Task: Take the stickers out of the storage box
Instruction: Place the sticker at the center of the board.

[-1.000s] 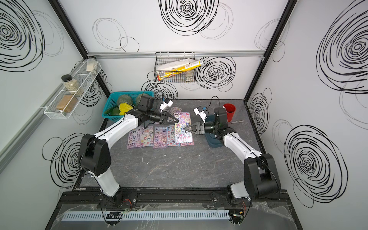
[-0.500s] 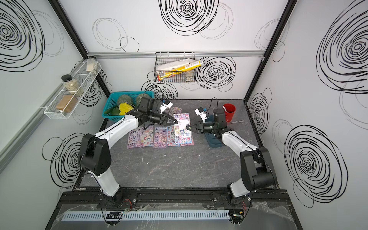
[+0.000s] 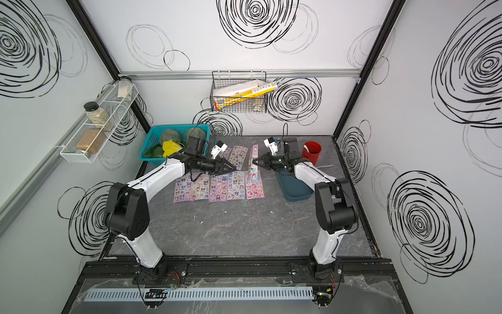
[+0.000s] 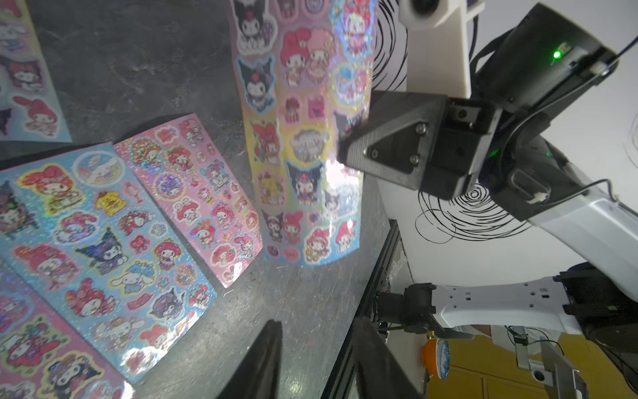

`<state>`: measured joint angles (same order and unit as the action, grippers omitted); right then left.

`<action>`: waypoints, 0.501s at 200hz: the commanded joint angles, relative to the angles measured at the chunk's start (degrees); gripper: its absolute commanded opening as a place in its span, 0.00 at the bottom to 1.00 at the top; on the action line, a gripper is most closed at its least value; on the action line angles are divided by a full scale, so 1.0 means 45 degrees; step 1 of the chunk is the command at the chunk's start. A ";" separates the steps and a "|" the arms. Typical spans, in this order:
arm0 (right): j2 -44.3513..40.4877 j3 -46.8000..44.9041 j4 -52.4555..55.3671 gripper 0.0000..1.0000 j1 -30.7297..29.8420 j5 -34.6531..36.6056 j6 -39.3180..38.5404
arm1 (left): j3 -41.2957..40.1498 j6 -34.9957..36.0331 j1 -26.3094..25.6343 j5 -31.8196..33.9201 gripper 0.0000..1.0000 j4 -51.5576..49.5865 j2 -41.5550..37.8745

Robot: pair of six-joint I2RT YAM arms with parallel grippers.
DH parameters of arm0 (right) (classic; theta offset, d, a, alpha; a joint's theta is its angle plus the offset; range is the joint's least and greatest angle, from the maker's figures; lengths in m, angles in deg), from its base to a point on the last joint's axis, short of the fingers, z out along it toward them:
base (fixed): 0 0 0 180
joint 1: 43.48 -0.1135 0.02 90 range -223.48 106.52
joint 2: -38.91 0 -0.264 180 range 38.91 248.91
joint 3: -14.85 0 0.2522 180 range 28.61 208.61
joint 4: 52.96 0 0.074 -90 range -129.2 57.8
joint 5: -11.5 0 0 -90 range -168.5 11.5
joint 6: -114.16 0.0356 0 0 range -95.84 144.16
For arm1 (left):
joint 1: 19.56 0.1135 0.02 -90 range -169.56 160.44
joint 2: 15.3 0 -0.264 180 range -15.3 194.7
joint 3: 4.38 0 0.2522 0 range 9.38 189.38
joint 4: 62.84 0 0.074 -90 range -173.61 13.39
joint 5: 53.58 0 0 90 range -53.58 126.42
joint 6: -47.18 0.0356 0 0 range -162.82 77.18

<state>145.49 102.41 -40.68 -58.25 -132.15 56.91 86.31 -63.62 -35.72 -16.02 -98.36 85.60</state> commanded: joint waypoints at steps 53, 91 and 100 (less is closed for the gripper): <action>0.5605 0.7716 0.3580 0.00 0.0019 0.1511 -0.1008 | -0.1698 0.0431 0.0737 0.0756 0.40 0.0092 -0.1996; 0.8463 1.1778 0.5313 0.00 0.0319 0.1719 -0.1334 | -0.1998 0.0538 0.0929 0.0816 0.40 -0.0009 -0.2398; 0.8901 1.2193 0.5291 0.00 0.0418 0.1762 -0.1194 | -0.2034 0.0547 0.0969 0.0778 0.40 -0.0018 -0.2422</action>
<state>180.64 151.13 -23.17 -57.77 -125.18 52.52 77.96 -62.70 -32.38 -12.79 -99.24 76.68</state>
